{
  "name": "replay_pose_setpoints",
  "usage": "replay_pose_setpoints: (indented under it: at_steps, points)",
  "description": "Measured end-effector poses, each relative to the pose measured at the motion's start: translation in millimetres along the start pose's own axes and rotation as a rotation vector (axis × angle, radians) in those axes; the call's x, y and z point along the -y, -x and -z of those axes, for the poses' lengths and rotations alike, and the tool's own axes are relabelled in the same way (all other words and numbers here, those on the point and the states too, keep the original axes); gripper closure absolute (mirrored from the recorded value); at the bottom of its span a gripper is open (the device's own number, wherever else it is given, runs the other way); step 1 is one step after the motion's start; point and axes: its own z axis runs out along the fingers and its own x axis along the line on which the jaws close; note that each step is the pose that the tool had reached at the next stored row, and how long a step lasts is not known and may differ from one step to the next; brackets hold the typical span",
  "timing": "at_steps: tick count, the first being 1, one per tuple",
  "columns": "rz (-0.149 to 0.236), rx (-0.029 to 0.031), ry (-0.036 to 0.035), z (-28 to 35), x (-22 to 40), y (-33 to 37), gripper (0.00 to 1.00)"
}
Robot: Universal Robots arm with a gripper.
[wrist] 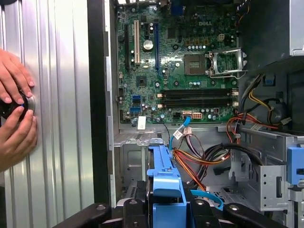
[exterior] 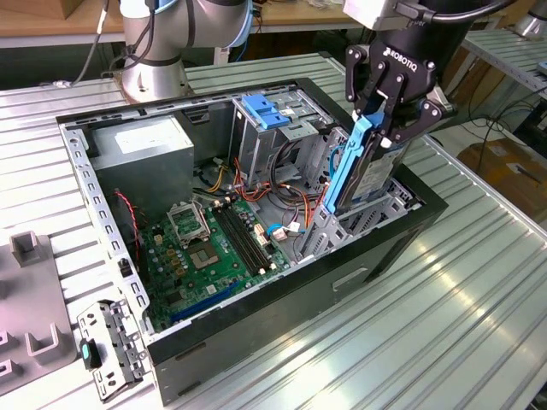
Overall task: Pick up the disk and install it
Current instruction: 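Insert the disk into the insertion slot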
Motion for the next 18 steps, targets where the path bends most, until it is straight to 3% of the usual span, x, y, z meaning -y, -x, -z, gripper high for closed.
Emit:
replay_pose_setpoints:
  at_steps: [10, 18]
  points:
    - [0.0, -0.0003, 0.0016, -14.8, -0.1, 0.7, 0.63]
    - [0.0, -0.0004, 0.0016, -33.9, -0.4, 1.5, 0.63]
